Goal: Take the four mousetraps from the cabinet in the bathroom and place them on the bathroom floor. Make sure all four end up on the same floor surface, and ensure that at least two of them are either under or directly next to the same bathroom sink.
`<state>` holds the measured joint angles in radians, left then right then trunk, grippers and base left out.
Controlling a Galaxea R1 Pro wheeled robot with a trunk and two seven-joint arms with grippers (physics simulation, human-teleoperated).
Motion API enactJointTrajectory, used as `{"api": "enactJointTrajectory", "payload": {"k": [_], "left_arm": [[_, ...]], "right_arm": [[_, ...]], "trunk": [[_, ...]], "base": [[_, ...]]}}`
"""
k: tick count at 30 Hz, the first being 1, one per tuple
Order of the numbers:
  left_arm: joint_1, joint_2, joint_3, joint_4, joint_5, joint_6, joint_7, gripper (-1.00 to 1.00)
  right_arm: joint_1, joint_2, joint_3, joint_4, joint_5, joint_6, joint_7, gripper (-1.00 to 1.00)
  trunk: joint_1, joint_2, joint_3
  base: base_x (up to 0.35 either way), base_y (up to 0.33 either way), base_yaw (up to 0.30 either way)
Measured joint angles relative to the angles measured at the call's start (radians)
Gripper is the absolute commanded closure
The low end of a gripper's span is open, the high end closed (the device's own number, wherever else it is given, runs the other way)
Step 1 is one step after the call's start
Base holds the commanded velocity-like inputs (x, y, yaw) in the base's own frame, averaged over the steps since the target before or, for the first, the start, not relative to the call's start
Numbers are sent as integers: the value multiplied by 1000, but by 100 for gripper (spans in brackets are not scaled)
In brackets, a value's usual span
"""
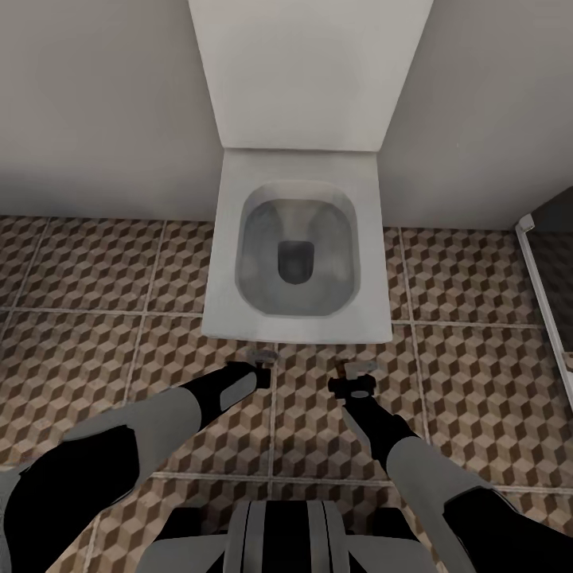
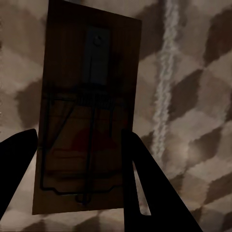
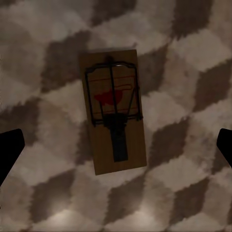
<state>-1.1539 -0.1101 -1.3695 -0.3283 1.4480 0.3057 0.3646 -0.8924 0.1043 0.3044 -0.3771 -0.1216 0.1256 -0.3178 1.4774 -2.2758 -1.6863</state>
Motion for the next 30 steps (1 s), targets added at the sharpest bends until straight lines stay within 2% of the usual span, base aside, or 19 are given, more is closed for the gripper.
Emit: {"api": "enactJointTrajectory", "payload": {"k": [8, 28, 29, 30], "left_arm": [[0, -13, 2, 14, 0, 7, 6, 100], [0, -15, 2, 14, 0, 7, 7, 100], [0, -15, 3, 14, 1, 7, 7, -100], [0, -15, 2, 14, 0, 7, 8, -100]], "right_arm": [[0, 1, 1, 0, 0, 0, 0, -100], [0, 1, 1, 0, 0, -1, 0, -100], [0, 1, 1, 0, 0, -1, 0, -100], [0, 1, 1, 0, 0, -1, 0, -100]], "trunk": [[0, 0, 0], [0, 0, 0], [0, 0, 0], [0, 0, 0]], "base": [[0, 0, 0], [0, 0, 0], [0, 0, 0], [0, 0, 0]]}}
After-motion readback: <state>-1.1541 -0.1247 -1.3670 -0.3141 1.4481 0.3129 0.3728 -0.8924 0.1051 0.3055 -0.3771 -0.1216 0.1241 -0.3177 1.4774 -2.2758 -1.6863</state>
